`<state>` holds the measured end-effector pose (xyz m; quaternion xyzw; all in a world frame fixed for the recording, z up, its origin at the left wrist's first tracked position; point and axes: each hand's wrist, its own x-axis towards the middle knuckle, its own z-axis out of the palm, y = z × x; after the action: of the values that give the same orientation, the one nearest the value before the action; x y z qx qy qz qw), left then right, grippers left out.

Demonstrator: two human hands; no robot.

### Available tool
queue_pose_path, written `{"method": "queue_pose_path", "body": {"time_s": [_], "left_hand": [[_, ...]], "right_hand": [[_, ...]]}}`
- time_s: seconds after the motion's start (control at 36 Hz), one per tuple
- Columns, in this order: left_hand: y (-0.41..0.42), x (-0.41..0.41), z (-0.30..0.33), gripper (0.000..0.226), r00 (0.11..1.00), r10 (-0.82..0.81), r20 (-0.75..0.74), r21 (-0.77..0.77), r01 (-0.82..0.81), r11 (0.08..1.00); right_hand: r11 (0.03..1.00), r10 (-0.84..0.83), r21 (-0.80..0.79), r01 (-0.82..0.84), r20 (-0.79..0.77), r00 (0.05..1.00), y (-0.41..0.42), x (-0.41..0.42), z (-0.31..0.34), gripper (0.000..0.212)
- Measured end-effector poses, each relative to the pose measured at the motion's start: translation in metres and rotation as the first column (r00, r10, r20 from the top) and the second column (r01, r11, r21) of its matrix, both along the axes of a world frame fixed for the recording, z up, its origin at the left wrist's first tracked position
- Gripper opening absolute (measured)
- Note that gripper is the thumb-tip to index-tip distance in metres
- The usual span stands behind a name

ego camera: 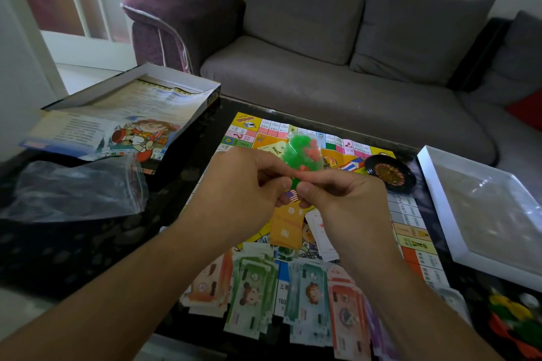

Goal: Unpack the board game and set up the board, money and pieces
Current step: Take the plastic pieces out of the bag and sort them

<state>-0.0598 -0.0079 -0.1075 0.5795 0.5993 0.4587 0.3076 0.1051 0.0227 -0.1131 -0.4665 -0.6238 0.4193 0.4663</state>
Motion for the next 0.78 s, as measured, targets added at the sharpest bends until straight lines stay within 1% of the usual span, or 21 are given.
{"method": "queue_pose_path", "body": {"time_s": [0.06,0.11,0.25,0.33,0.44,0.53,0.58,0.67,0.72,0.78], "left_hand": [[0.000,-0.003,0.002,0.027,0.999,-0.012,0.045,0.001,0.012,1.000],[0.000,-0.006,0.001,0.036,0.992,-0.009,0.129,0.016,0.007,1.000],[-0.002,-0.005,-0.001,0.026,0.967,0.001,0.256,0.024,-0.008,1.000],[-0.003,-0.004,-0.002,0.022,0.955,0.003,0.298,0.015,-0.008,1.000],[-0.004,0.001,-0.003,0.017,0.907,0.018,0.421,0.006,-0.022,1.000],[-0.005,0.003,-0.005,0.016,0.895,0.034,0.445,-0.013,-0.031,0.999],[-0.005,0.002,-0.005,0.015,0.898,0.039,0.439,-0.033,-0.027,0.999],[-0.003,-0.002,-0.003,0.018,0.874,0.045,0.484,-0.095,0.001,0.995],[0.000,-0.006,0.001,0.020,0.854,0.041,0.519,-0.158,0.049,0.986],[0.003,-0.011,0.004,0.021,0.830,0.018,0.558,-0.200,0.113,0.973]], "right_hand": [[1.000,0.009,-0.009,-0.009,-0.006,1.000,0.000,0.000,0.000,0.023],[0.999,0.020,-0.028,-0.020,-0.030,0.999,0.001,-0.001,0.001,0.021],[0.996,0.040,-0.070,-0.047,-0.098,0.994,0.000,-0.003,0.001,0.023],[0.996,0.044,-0.066,-0.053,-0.124,0.991,0.000,-0.002,0.000,0.023],[0.998,0.027,-0.053,-0.036,-0.148,0.989,0.001,-0.002,-0.004,0.021],[0.999,0.011,-0.051,-0.018,-0.146,0.989,0.001,-0.003,-0.008,0.023],[0.998,0.008,-0.058,-0.016,-0.146,0.989,0.001,-0.003,-0.009,0.023],[0.998,0.013,-0.066,-0.022,-0.124,0.992,0.003,-0.004,-0.009,0.018],[0.998,0.019,-0.058,-0.025,-0.092,0.996,0.004,-0.005,-0.008,0.018],[0.998,0.045,-0.029,-0.047,-0.063,0.997,0.005,-0.008,-0.006,0.024]]}}
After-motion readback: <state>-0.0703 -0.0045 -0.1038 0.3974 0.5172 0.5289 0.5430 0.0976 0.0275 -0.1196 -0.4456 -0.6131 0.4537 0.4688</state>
